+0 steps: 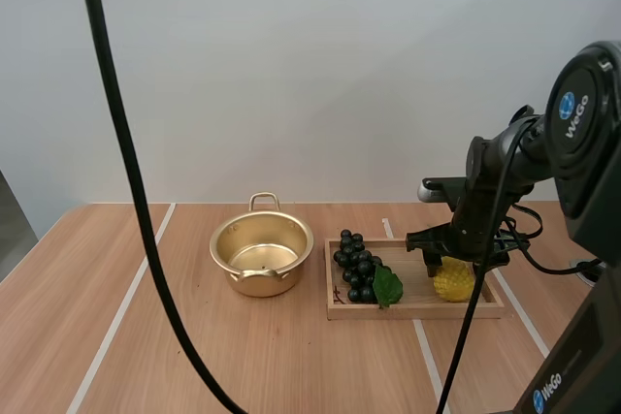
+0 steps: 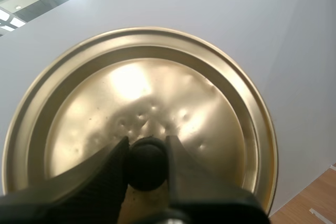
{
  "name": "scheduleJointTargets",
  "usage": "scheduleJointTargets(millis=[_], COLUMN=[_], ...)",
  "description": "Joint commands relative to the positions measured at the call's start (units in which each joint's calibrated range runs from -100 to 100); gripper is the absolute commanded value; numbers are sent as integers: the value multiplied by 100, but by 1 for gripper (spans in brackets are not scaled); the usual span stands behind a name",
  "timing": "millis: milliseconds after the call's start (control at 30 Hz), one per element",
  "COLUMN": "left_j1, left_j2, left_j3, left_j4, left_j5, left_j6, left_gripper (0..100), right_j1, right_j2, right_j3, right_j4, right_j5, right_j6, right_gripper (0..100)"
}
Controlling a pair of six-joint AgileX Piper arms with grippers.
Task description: Open the pot, put the pineapple inside, and close it
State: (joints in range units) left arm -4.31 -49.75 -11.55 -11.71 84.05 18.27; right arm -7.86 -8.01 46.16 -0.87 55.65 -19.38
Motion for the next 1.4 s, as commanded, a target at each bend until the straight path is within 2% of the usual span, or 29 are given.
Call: scheduleJointTargets(millis=[0,667,700,767,900,933,1167,1367], left_j1=[5,5,5,5,5,5,5,5], left_j2=[23,23,23,23,23,23,23,23], left_j3=[-13,-13,-13,-13,-13,-13,-13,-13], left_j4=[23,-1,-1,-1,-1,-1,-1,-1], left_j5=[-64,-66,-66,-66,-66,-66,-66,-66], left_j6=[-61,-61,-61,-61,-61,-61,-61,-61], left_gripper=[0,0,0,0,0,0,0,0], right_j1=[-22,-22,-22,-22,-22,-22,-22,-22], right_j2=[100,482,482,482,482,482,456,37], right_j3=[31,31,31,31,31,31,-20,-426], right_j4=[-22,-22,-22,-22,-22,-22,-35,39], right_j5=[26,-162,-199,-217,-155,-155,-125,121], right_j6=[32,-111,-111,-111,-111,-111,-111,-111], right_gripper=[100,100,97,71,9,0,0,0])
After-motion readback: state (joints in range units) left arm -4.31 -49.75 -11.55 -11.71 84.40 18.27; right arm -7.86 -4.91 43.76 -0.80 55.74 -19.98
